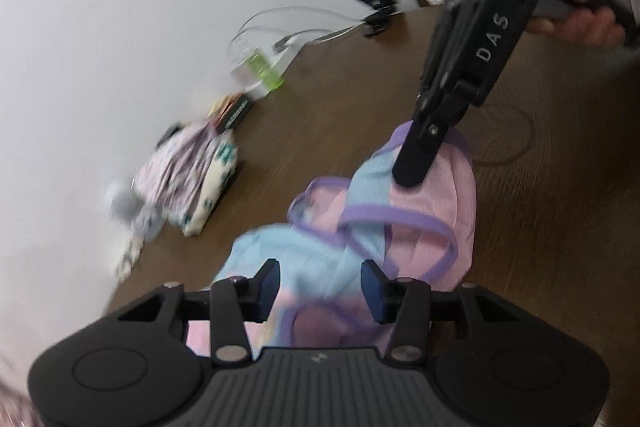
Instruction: Fold clothes
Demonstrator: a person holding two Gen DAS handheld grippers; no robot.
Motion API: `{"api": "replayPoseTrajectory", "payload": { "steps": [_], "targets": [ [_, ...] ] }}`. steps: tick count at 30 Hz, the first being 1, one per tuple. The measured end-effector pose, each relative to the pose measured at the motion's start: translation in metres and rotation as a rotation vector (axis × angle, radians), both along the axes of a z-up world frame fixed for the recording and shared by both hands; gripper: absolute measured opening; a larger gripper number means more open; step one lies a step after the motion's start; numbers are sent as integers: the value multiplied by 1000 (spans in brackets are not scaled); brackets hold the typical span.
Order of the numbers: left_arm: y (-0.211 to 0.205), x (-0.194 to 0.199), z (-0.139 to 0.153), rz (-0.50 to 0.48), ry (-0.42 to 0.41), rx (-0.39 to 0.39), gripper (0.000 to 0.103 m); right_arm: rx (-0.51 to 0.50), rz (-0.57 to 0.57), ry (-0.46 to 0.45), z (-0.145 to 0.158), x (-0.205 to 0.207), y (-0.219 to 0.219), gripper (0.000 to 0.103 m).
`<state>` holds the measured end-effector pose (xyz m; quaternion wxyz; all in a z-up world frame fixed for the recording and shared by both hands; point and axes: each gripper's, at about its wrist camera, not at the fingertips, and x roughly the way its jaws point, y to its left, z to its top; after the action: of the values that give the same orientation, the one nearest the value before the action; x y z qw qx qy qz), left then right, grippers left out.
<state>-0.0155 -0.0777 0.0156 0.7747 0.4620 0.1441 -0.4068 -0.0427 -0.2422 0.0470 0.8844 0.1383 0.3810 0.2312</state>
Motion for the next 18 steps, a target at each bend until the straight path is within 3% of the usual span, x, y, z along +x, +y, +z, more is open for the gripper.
{"api": "replayPoseTrajectory", "payload": {
  "steps": [4, 6, 7, 8, 10, 11, 15, 18],
  "targets": [
    [-19, -10, -16, -129, -92, 59, 38, 18, 9, 3, -4, -6, -4, 2],
    [-27, -14, -25, -192, -139, 102, 17, 31, -5, 0, -5, -7, -8, 3],
    [-31, -16, -28, -212, -151, 117, 2, 37, -14, -2, -6, -8, -10, 7],
    [-33, -14, -27, -205, -142, 113, 1, 36, -35, -9, -6, -10, -13, 15],
    [-37, -8, -20, -170, -115, 77, 1, 26, -87, -27, -6, -16, -20, 32],
    [-38, -4, -16, -145, -107, 58, 1, 22, -113, -41, -5, -20, -23, 34],
    [-42, 36, 3, 103, -91, -28, 1, 22, -170, -100, 0, -36, -26, 34],
    [-33, 73, 22, 314, -30, -107, 1, 13, -155, -112, -3, -39, -15, 35]
  ]
}}
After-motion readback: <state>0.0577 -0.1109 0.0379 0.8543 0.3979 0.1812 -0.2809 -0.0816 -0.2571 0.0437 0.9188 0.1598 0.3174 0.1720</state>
